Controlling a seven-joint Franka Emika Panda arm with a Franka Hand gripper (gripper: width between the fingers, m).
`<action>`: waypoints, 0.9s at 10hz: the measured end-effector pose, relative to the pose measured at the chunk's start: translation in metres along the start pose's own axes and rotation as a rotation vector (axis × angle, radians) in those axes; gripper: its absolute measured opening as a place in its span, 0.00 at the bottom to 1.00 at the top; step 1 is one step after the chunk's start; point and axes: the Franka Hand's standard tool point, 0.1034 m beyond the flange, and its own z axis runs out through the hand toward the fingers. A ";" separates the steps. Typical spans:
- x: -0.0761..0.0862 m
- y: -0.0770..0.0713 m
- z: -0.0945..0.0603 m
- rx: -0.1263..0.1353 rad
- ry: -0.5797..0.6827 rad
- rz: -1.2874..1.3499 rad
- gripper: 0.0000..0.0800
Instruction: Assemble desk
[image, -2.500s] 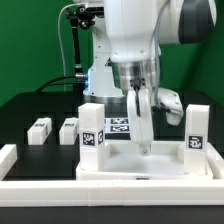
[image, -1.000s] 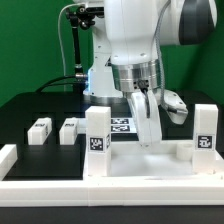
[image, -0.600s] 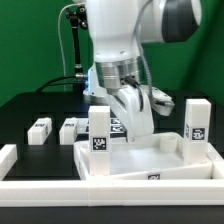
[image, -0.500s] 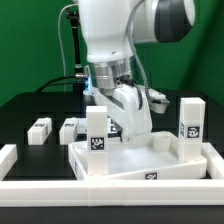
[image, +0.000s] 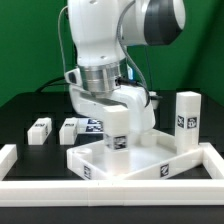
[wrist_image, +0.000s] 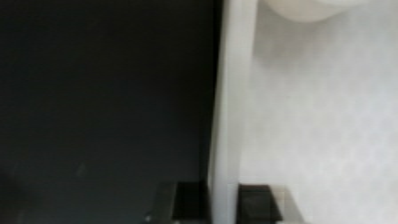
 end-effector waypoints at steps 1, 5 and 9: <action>0.009 -0.002 -0.003 0.005 0.006 -0.142 0.08; 0.009 0.000 -0.002 -0.005 0.009 -0.395 0.08; 0.023 -0.016 -0.006 -0.031 0.069 -0.723 0.08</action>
Offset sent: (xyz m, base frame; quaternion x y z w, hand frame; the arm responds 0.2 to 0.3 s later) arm 0.0000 0.0000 0.0000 0.0000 0.0000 -0.1296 0.9916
